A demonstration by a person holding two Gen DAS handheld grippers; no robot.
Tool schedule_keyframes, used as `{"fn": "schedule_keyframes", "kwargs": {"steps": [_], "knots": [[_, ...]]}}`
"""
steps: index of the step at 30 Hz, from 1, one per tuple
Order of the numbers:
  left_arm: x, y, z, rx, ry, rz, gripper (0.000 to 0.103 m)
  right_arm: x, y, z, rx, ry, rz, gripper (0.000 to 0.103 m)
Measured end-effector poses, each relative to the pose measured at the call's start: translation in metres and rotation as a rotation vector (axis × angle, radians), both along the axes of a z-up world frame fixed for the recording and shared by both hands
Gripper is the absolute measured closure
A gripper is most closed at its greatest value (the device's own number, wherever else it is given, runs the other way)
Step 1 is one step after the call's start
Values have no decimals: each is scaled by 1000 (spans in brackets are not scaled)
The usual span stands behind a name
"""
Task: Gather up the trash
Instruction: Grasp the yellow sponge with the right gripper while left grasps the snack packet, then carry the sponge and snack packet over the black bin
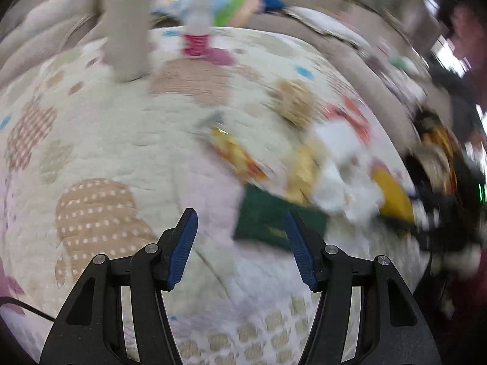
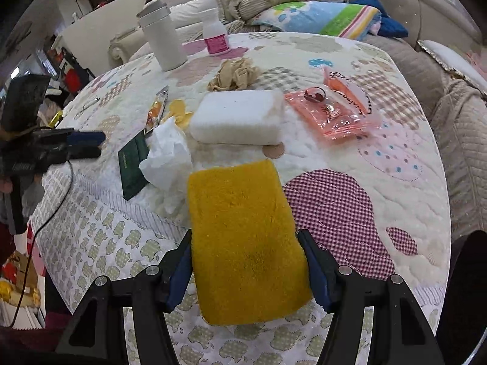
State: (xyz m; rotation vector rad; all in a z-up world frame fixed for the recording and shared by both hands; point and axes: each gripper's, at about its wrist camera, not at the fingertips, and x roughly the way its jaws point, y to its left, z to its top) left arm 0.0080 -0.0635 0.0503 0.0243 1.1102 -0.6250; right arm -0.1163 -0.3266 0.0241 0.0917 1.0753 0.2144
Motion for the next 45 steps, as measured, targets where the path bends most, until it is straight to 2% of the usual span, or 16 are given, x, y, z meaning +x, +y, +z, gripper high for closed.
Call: {"fn": "schedule_keyframes", "kwargs": {"steps": [4, 11, 12, 13, 14, 16, 20, 24, 29, 45], "knots": [[25, -8, -6, -8, 21, 153, 44, 4, 4, -4, -24, -2, -11, 38], [49, -37, -27, 77, 31, 267, 46, 9, 13, -9, -73, -31, -2, 38], [50, -38, -27, 81, 12, 273, 48, 9, 12, -10, -71, -35, 0, 38], [50, -40, -26, 85, -3, 276, 68, 9, 11, -10, -67, -39, 1, 38], [50, -41, -27, 81, 12, 266, 84, 9, 10, -10, -62, -41, 2, 40], [50, -40, -24, 60, 32, 261, 88, 7, 7, -8, -46, -47, 4, 41], [35, -39, -3, 50, -14, 232, 91, 0, -2, 1, -30, -75, -10, 41], [18, -43, 23, 11, -55, 213, 91, -9, -14, 16, -20, -111, -28, 41], [-6, -66, 53, -24, -104, 144, 91, -18, -32, 28, -18, -138, -71, 41], [-82, -199, 77, -53, -110, -131, 91, -63, -118, 41, -27, -173, -248, 41]]}}
